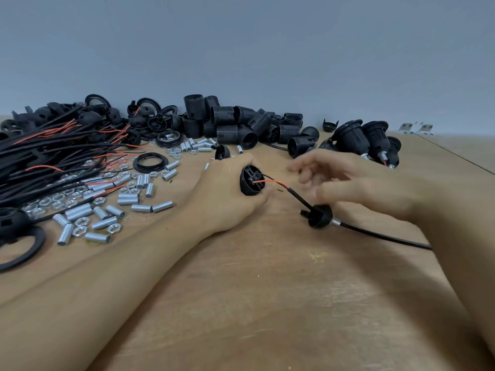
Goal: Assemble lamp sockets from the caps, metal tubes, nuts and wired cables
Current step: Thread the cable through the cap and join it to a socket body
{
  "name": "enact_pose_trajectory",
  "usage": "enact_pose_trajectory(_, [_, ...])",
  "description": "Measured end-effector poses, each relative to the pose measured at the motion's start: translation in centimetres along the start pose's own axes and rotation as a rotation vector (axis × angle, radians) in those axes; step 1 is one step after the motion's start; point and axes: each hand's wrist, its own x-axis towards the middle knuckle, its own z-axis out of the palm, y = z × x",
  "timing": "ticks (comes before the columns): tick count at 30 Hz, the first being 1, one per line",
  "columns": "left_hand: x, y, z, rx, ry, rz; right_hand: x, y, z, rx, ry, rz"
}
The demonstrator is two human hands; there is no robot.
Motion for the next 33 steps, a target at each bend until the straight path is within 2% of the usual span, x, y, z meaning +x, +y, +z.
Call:
enact_pose_trajectory(2, [0.0,-0.1,0.0,0.022,0.012,-0.009,-0.3,0.5,-0.4,-0.045,-0.129,0.094])
enact_pose_trajectory(4, [0.1,-0.2,0.0,0.029,0.020,-0.026,-0.3,0.7,-0.3,-0.053,-0.153,0.099])
enact_pose_trajectory(12, [0.2,-0.4,0.1,0.045,0.022,-0.015,0.4,0.5,0.5,0.226,-0.024,-0.109])
enact_pose_trajectory(16, [0.1,-0.5,0.0,0.079,0.032,-0.014,1.0,0.7,1.1,0.206,0.087,-0.165])
enact_pose_trajectory(20, [0.2,-0.6,-0.2,0.196,0.072,-0.017,1.2,0.6,1.4,0.363,0.076,-0.208])
enact_pose_trajectory(27, [0.0,-0.3,-0.5,0.266,0.095,0.037,0.9,0.2,2.1,0.091,0.107,-0.180])
enact_pose_trajectory(33, [-0.1,-0.5,-0.5,0.055,-0.093,0.040,1.1,0.3,2.4,-0.148,0.215,-0.133])
